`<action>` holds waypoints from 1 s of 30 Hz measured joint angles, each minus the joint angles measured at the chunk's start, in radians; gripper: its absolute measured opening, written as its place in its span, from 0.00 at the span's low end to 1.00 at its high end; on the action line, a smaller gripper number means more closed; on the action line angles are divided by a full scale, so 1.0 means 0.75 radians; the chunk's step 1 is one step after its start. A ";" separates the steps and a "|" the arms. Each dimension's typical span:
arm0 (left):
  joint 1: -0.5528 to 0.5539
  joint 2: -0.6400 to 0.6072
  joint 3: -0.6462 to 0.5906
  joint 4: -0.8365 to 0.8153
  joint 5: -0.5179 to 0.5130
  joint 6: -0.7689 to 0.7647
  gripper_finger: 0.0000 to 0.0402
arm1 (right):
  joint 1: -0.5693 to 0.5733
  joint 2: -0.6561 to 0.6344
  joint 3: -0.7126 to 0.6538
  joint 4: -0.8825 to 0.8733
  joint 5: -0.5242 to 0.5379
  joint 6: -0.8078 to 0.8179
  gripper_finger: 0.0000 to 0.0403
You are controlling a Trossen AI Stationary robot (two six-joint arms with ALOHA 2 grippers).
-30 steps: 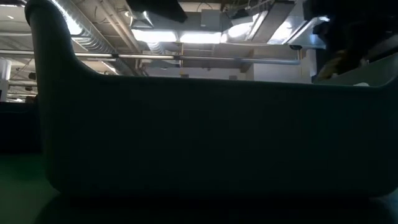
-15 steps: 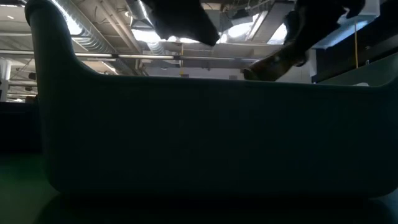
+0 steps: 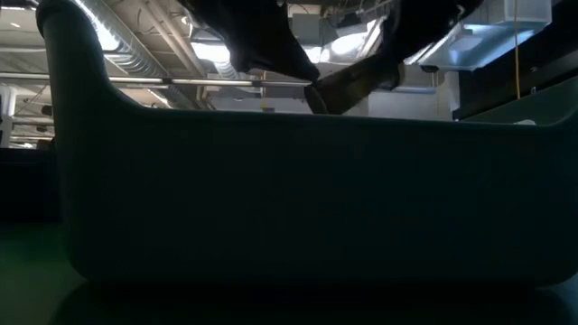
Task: Sort spices by type
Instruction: Put the yellow seasoning bottle into the yellow bin
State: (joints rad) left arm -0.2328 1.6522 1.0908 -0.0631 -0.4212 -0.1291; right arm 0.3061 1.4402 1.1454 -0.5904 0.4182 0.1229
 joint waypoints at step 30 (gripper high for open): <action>-0.384 -0.580 -0.333 -0.610 -0.135 -0.516 0.02 | -0.248 0.293 0.195 0.570 -0.028 -0.309 0.59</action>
State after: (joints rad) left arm -0.5210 1.2173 0.8408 -0.5206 -0.5223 -0.5161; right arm 0.1204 1.6602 1.2918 -0.1629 0.3973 -0.1085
